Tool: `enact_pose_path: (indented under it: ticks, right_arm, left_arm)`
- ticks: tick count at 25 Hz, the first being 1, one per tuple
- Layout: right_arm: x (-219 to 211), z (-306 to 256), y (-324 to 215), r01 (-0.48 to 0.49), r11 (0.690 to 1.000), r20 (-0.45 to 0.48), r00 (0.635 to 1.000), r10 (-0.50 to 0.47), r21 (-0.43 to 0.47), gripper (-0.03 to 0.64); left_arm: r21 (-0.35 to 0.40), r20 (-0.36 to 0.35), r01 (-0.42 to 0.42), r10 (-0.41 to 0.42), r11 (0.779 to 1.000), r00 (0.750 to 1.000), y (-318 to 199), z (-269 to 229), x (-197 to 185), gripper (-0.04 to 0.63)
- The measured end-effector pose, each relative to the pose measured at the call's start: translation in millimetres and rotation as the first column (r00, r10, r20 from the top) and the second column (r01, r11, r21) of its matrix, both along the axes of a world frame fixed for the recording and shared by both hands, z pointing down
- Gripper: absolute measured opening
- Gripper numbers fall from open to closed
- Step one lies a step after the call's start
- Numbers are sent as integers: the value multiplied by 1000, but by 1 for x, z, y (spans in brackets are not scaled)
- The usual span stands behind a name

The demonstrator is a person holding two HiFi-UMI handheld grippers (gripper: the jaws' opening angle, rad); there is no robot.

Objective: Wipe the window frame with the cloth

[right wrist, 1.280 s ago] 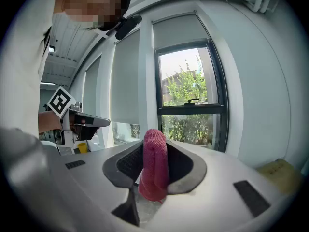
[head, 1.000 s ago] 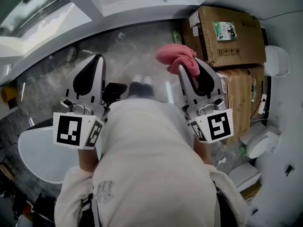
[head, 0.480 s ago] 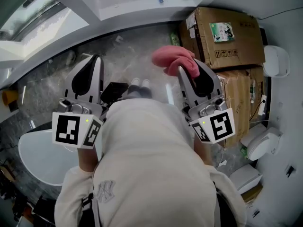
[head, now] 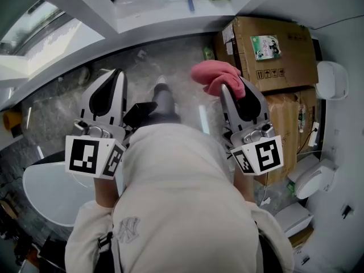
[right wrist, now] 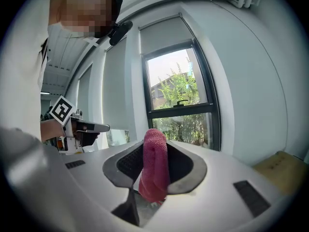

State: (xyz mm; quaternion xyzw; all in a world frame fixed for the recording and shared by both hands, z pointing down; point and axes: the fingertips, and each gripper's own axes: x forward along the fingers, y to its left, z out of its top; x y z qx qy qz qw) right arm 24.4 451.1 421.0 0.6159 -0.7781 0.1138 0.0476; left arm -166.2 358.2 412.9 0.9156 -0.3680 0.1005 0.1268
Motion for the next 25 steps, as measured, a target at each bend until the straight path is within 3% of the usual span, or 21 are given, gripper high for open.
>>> enact_pose_path:
  ticks: [9,17,25]
  right_arm:
    - [17,-6,-96,-27,1000,-24,999,27,-13,123]
    - [13,-9,-195,-27,1000,-54,998,27,4,123]
    - [-2,1,-258,31,999,-50,998,-32,-23,123]
  left_arm:
    - [-1,-29,-38,38,999,999,-102,-4,25,9]
    - [-11,-27,-62,61,998,998,-199,5,25,9]
    - [-50,-28,-48,47,998,999,-244,18,17,9]
